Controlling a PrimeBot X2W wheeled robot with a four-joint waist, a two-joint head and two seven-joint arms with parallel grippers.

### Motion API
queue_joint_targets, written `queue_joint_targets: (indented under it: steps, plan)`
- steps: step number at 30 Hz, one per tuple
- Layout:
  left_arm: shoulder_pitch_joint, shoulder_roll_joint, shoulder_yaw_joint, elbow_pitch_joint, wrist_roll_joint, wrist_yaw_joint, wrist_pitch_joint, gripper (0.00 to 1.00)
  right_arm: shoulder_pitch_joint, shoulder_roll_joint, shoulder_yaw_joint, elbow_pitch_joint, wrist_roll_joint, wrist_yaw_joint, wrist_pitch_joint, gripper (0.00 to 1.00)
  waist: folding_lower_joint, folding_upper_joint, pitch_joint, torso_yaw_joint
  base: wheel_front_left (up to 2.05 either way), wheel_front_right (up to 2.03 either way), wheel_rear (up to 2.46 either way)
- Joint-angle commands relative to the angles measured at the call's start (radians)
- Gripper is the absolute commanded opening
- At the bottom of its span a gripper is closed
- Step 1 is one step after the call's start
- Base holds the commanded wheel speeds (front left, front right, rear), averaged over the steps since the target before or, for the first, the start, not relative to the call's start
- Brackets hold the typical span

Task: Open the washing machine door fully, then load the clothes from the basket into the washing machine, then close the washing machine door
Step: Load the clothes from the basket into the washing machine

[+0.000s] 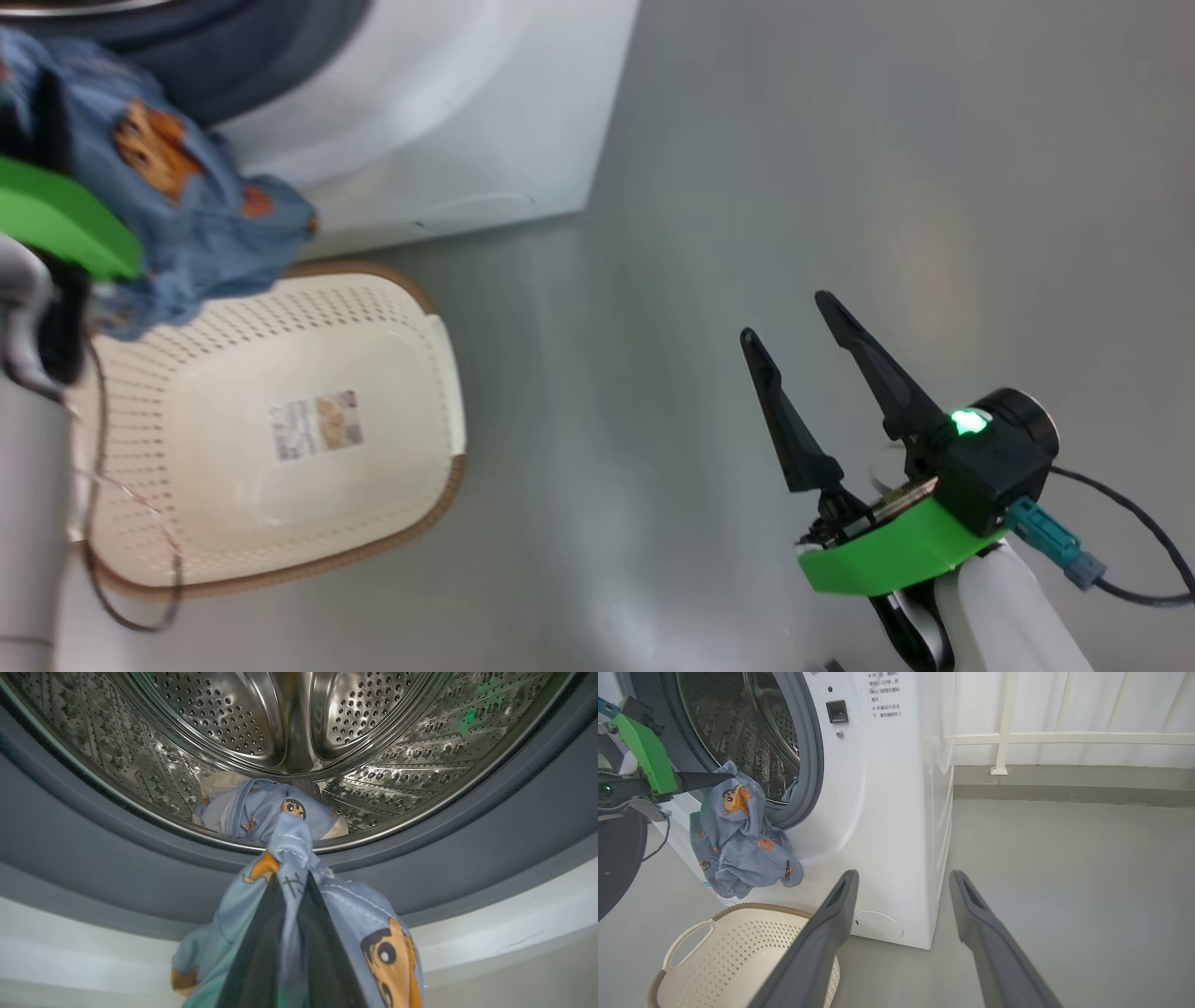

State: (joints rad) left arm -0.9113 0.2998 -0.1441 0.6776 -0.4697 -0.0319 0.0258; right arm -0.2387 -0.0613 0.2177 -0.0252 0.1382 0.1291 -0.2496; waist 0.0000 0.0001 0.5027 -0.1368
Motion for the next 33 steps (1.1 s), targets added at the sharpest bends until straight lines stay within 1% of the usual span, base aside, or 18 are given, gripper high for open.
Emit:
queue_joint_targets:
  steps: [1,3,11,16,20,25,28,33]
  plan:
    - [-0.051,0.067,0.025,-0.013,-0.003,-0.010,0.027,0.00,-0.012,0.009,0.030,-0.014,0.021,0.002,-0.009,1.00,0.0000,-0.0001,0.094,-0.087,0.00,0.00,0.00]
    - [-0.099,0.096,0.023,-0.004,-0.001,-0.018,0.069,0.00,-0.026,0.010,0.035,-0.005,0.030,0.002,-0.011,1.00,0.0000,-0.0001,0.116,-0.106,0.00,0.00,0.00]
    - [-0.272,0.196,-0.003,-0.014,0.036,-0.026,0.197,0.00,-0.066,0.011,0.051,-0.035,0.110,0.002,-0.012,1.00,0.0000,-0.0001,0.189,-0.168,0.00,0.00,0.00]
    - [-0.348,0.259,0.003,-0.025,0.047,-0.022,0.248,0.00,-0.081,0.011,0.065,-0.040,0.144,0.002,-0.012,1.00,0.0000,-0.0001,0.221,-0.210,0.00,0.00,0.00]
    - [-0.399,0.304,0.015,-0.045,0.059,-0.010,0.245,0.00,-0.083,0.011,0.071,-0.042,0.163,0.002,-0.012,1.00,0.0000,-0.0001,0.240,-0.234,0.00,0.00,0.00]
    - [-0.469,0.348,0.024,-0.054,0.076,-0.006,0.205,0.00,-0.086,0.011,0.084,-0.042,0.177,0.002,-0.012,1.00,0.0000,-0.0001,0.256,-0.254,0.00,0.00,0.00]
    - [-0.502,0.357,0.027,-0.049,0.080,-0.004,0.187,0.00,-0.090,0.011,0.090,-0.043,0.181,0.002,-0.012,1.00,0.0000,-0.0001,0.263,-0.261,0.00,0.00,0.00]
    - [-0.582,0.370,0.028,-0.033,0.099,0.003,0.116,0.00,-0.097,0.011,0.105,-0.044,0.190,0.002,-0.012,1.00,0.0000,-0.0001,0.277,-0.280,0.00,0.00,0.00]
